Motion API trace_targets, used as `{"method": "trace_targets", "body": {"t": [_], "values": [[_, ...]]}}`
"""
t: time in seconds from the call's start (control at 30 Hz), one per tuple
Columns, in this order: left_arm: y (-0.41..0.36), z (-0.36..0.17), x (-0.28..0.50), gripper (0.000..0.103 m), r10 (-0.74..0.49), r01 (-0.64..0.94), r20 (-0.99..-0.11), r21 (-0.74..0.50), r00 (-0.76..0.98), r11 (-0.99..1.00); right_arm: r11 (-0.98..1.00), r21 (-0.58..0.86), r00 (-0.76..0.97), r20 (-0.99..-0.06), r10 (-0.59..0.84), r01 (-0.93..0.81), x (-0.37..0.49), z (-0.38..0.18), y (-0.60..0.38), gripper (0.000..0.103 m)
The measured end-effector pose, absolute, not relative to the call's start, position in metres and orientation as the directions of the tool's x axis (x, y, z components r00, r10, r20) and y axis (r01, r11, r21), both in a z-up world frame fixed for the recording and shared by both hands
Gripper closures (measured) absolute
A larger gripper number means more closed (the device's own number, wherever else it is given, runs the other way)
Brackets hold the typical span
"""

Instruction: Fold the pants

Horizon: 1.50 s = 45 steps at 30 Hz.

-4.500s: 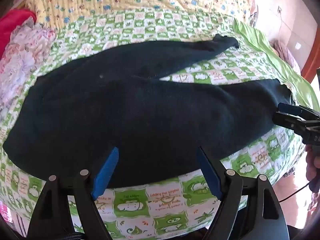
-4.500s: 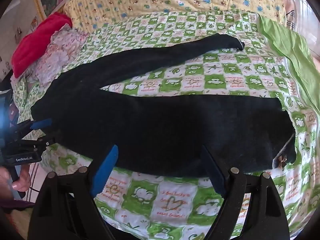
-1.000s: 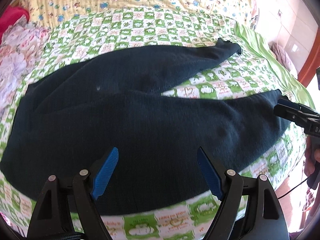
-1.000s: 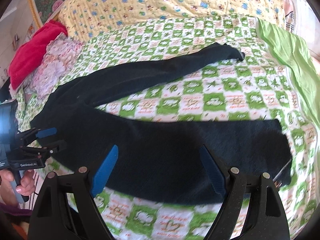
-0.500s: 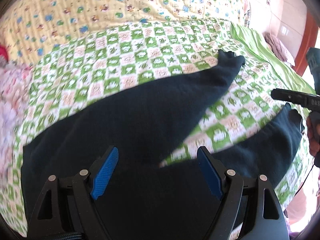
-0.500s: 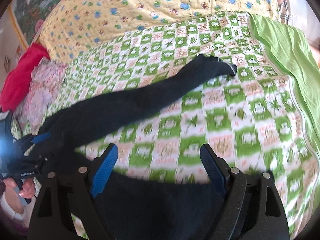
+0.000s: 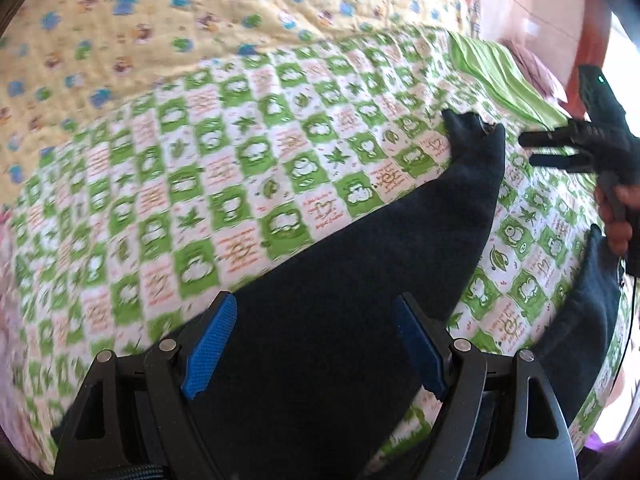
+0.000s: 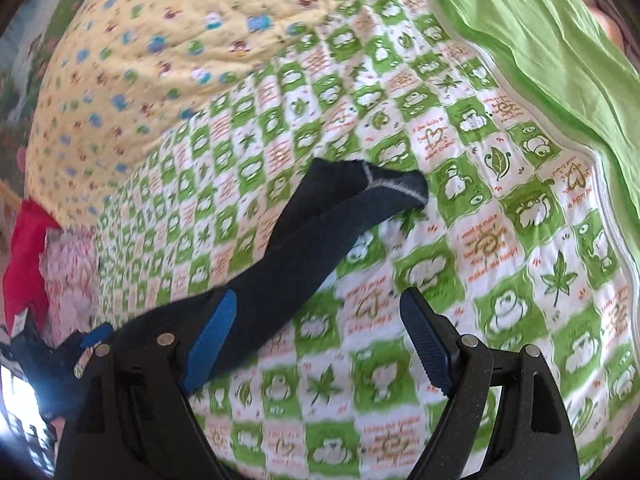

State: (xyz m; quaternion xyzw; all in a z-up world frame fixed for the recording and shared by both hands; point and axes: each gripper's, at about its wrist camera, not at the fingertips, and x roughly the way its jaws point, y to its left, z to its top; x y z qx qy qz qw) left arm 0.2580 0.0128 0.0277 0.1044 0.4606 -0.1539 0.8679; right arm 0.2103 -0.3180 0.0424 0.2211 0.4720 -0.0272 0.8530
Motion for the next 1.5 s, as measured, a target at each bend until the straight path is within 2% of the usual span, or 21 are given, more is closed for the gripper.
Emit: {"method": "trace_targets", "body": {"t": [0.23, 0.3, 0.37, 0.4, 0.43, 0.47, 0.5, 0.53, 0.57, 0.6, 0.63, 0.67, 0.73, 0.83, 1.07, 1.5], "values": [[-0.005, 0.007, 0.291, 0.022, -0.183, 0.455, -0.861, 0.061, 0.474, 0.889, 0.856, 0.407, 0.545, -0.818, 0.185, 0.320, 0.240, 0.031, -0.339, 0.019], [-0.008, 0.000, 0.302, 0.022, -0.182, 0.474, -0.877, 0.057, 0.444, 0.879, 0.848, 0.411, 0.538, -0.822, 0.187, 0.334, 0.247, 0.028, -0.343, 0.023], [-0.011, -0.008, 0.311, 0.022, -0.170, 0.490, -0.894, 0.062, 0.414, 0.869, 0.846, 0.409, 0.529, -0.828, 0.185, 0.343, 0.252, 0.024, -0.345, 0.030], [-0.012, -0.011, 0.313, 0.022, -0.171, 0.502, -0.902, 0.056, 0.396, 0.863, 0.846, 0.404, 0.522, -0.833, 0.183, 0.349, 0.254, 0.023, -0.346, 0.038], [-0.014, -0.014, 0.314, 0.022, -0.174, 0.514, -0.910, 0.048, 0.376, 0.856, 0.846, 0.404, 0.519, -0.834, 0.184, 0.349, 0.255, 0.021, -0.348, 0.052], [-0.016, -0.016, 0.315, 0.024, -0.172, 0.519, -0.912, 0.050, 0.372, 0.853, 0.846, 0.404, 0.518, -0.835, 0.186, 0.348, 0.256, 0.021, -0.349, 0.060], [-0.018, -0.016, 0.314, 0.028, -0.177, 0.527, -0.911, 0.050, 0.372, 0.848, 0.846, 0.405, 0.525, -0.831, 0.184, 0.345, 0.255, 0.022, -0.349, 0.072], [-0.020, -0.015, 0.311, 0.044, -0.194, 0.545, -0.909, 0.042, 0.368, 0.838, 0.848, 0.405, 0.535, -0.825, 0.179, 0.341, 0.254, 0.024, -0.350, 0.080], [-0.022, -0.014, 0.307, 0.060, -0.207, 0.560, -0.908, 0.036, 0.365, 0.828, 0.852, 0.404, 0.548, -0.818, 0.173, 0.333, 0.251, 0.027, -0.349, 0.084], [-0.024, -0.012, 0.304, 0.067, -0.204, 0.566, -0.906, 0.046, 0.371, 0.823, 0.854, 0.404, 0.559, -0.811, 0.169, 0.327, 0.247, 0.031, -0.349, 0.088], [-0.026, -0.009, 0.300, 0.086, -0.197, 0.570, -0.902, 0.063, 0.383, 0.819, 0.853, 0.407, 0.567, -0.807, 0.168, 0.326, 0.244, 0.034, -0.349, 0.088], [-0.030, -0.005, 0.294, 0.097, -0.190, 0.575, -0.897, 0.084, 0.399, 0.814, 0.851, 0.413, 0.575, -0.800, 0.169, 0.325, 0.239, 0.037, -0.349, 0.088], [-0.034, 0.006, 0.284, 0.099, -0.192, 0.582, -0.882, 0.108, 0.430, 0.806, 0.851, 0.419, 0.593, -0.788, 0.167, 0.317, 0.230, 0.045, -0.349, 0.093], [-0.036, 0.027, 0.262, 0.099, -0.210, 0.588, -0.860, 0.123, 0.466, 0.800, 0.848, 0.431, 0.610, -0.774, 0.172, 0.308, 0.209, 0.057, -0.350, 0.094], [-0.028, 0.068, 0.196, 0.099, -0.291, 0.587, -0.815, 0.073, 0.501, 0.806, 0.829, 0.468, 0.634, -0.750, 0.189, 0.306, 0.147, 0.074, -0.353, 0.094], [-0.036, 0.075, 0.091, 0.099, -0.369, 0.603, -0.778, 0.016, 0.509, 0.798, 0.801, 0.503, 0.668, -0.722, 0.182, 0.325, 0.032, 0.083, -0.351, 0.095]]}}
